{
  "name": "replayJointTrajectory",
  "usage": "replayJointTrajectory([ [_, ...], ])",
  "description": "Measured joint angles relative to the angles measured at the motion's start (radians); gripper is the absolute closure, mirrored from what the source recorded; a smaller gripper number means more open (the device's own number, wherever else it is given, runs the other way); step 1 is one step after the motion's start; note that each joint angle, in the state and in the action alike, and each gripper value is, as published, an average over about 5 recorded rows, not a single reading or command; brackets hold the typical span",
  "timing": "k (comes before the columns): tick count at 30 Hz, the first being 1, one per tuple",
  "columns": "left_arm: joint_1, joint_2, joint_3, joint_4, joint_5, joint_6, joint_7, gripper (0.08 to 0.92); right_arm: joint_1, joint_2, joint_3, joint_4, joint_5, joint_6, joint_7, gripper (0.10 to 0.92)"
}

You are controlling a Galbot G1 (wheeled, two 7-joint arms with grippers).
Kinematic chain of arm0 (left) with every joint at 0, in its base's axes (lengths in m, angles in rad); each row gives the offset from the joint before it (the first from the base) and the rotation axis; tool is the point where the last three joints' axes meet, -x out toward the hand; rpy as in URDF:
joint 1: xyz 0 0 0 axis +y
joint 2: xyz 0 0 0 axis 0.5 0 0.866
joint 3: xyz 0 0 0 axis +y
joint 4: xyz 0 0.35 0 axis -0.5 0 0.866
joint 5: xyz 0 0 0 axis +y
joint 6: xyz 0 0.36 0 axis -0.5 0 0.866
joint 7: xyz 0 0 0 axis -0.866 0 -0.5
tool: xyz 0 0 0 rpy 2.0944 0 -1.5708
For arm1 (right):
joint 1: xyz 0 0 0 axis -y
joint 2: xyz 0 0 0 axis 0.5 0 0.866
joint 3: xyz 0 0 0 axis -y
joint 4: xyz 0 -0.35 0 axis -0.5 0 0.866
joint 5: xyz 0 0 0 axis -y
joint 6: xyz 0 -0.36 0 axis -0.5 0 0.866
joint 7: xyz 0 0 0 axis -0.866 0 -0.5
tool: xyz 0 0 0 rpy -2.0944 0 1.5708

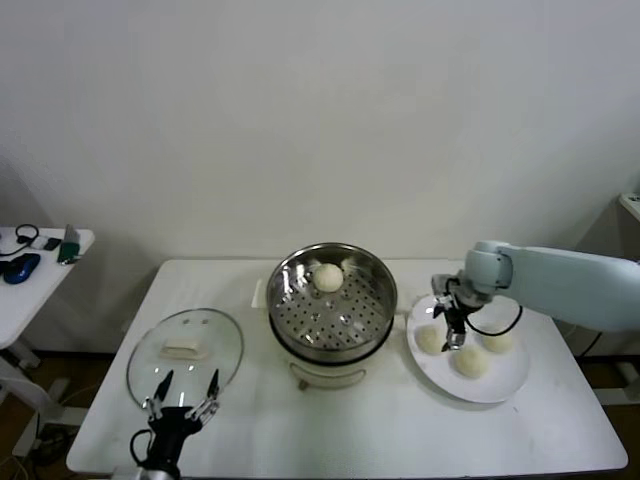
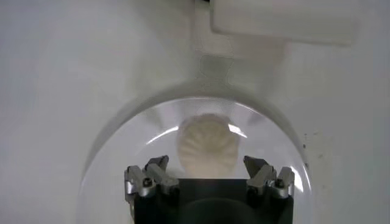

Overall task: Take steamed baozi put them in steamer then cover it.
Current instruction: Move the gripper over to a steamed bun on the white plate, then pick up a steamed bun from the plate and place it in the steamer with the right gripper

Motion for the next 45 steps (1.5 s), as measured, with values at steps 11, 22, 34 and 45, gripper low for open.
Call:
replayJointTrajectory([
  [11, -0.001, 0.000, -0.001, -0.003, 0.001, 0.001, -0.002, 0.177, -0.084, 0.014, 0.095, -0.042, -0.031, 0.000, 0.020, 0.260],
  [22, 0.008, -0.004, 0.004, -0.014, -0.002, -0.002, -0.004, 0.177, -0.064, -0.006, 0.101, -0.031, -0.025, 0.015, -0.008, 0.350],
  [34, 0.017, -0.008, 0.009, -0.032, -0.004, -0.004, -0.005, 0.177, 0.118, -0.017, 0.001, 0.017, 0.039, 0.054, -0.077, 0.431],
  [45, 0.009, -0.002, 0.017, -0.052, -0.005, 0.004, -0.004, 0.177, 0.550, 0.091, -0.174, 0.085, 0.206, 0.102, -0.183, 0.433],
])
